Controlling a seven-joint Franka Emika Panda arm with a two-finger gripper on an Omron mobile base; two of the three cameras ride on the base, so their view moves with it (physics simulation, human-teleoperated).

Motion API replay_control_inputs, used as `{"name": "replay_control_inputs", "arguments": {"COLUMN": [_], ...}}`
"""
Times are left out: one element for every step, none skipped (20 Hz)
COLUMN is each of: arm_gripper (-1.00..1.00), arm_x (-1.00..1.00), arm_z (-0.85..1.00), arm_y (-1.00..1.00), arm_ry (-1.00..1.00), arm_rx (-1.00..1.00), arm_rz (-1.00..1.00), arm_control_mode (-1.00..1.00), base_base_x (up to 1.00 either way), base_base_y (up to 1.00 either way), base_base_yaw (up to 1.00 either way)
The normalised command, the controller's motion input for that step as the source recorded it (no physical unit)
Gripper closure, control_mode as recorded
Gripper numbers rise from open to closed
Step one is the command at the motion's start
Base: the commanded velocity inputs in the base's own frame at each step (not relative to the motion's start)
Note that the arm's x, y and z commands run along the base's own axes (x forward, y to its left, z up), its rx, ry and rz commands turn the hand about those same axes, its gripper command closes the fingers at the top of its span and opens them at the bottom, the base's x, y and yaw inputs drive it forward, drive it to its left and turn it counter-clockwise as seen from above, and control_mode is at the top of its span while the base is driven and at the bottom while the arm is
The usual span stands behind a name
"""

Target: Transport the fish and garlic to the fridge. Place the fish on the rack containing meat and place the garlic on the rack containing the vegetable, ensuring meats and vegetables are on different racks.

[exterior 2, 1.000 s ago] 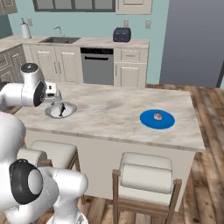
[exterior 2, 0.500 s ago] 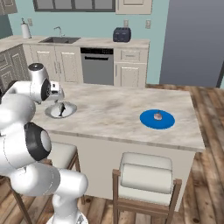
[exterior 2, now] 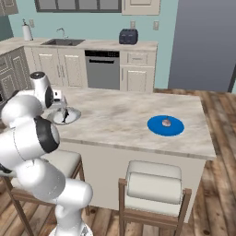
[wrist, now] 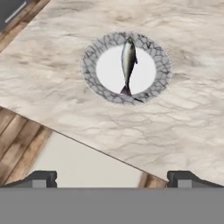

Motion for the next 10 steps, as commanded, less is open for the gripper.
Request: {"name": "replay_control_inputs", "arguments": {"arm_gripper": [-1.00, -1.00, -1.00, -1.00, -1.00, -1.00, -1.00, -1.00, -1.00, -1.00], "arm_x": [0.18, 0.25, 0.26, 0.27, 0.30, 0.31, 0.32, 0.36, 0.37, 0.40], "arm_z": [-0.35, -0.26, -0.30, -0.31, -0.32, -0.28, -0.24, -0.30, -0.33, -0.35], "arm_y": [0.21, 0.00, 0.00, 0.00, 0.00, 0.00, 0.00, 0.00, 0.02, 0.05], "arm_ry": [0.00, 0.00, 0.00, 0.00, 0.00, 0.00, 0.00, 0.00, 0.00, 0.00], "arm_rx": [-0.03, 0.00, 0.00, 0.00, 0.00, 0.00, 0.00, 0.00, 0.00, 0.00], "arm_rz": [-0.01, 0.00, 0.00, 0.00, 0.00, 0.00, 0.00, 0.00, 0.00, 0.00], "arm_control_mode": [-1.00, -1.00, -1.00, -1.00, -1.00, -1.00, -1.00, -1.00, -1.00, -1.00], "base_base_x": [0.00, 0.00, 0.00, 0.00, 0.00, 0.00, 0.00, 0.00, 0.00, 0.00], "base_base_y": [0.00, 0.00, 0.00, 0.00, 0.00, 0.00, 0.00, 0.00, 0.00, 0.00], "base_base_yaw": [0.00, 0.00, 0.00, 0.00, 0.00, 0.00, 0.00, 0.00, 0.00, 0.00]}}
